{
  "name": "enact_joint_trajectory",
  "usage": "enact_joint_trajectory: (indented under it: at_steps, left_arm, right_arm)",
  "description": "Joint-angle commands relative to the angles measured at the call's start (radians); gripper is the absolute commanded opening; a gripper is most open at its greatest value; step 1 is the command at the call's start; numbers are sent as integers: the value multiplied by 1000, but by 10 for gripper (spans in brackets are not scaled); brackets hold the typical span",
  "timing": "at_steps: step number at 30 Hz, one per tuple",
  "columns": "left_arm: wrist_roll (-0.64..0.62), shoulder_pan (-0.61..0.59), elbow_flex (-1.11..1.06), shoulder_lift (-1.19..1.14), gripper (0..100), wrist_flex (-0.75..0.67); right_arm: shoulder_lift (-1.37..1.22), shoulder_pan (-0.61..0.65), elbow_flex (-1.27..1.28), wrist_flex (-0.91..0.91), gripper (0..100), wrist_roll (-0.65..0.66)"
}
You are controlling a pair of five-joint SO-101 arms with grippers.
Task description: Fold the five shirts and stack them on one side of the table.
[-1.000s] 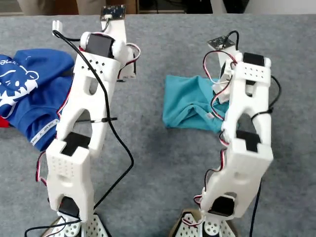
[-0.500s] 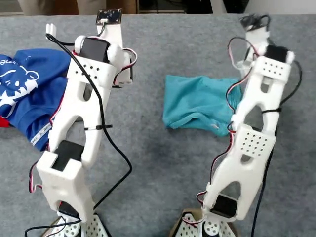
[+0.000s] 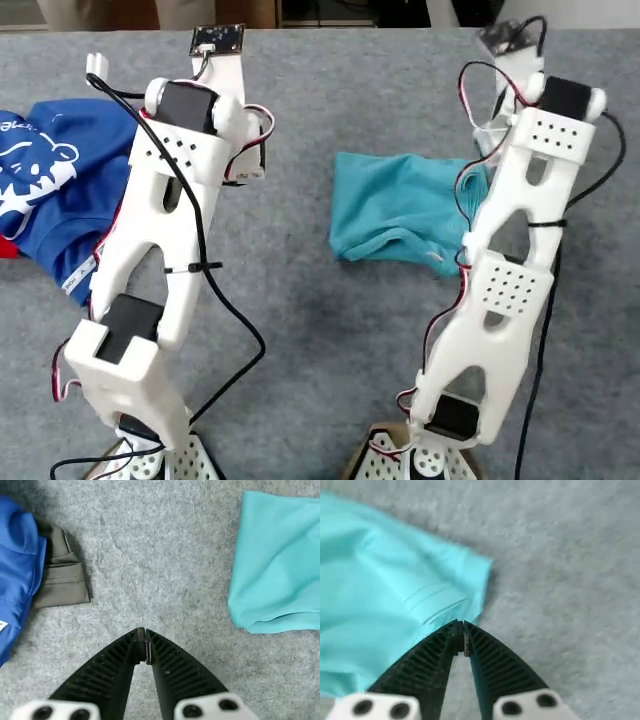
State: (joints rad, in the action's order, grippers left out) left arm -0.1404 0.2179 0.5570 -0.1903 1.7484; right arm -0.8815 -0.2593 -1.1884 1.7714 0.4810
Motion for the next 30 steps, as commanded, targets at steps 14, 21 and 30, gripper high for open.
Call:
enact_joint_trajectory:
  at_steps: [14,21,30]
  left_arm:
    - [6,0,-160,87,18,-49]
    - [6,2,-163,87,18,-49]
    - [6,0,-163,87,18,-49]
  right_arm:
    - [286,19,700,-511,2,-6]
    - [101,-62,530,-687,2,-5]
    - [36,-51,125,-503,2,-2]
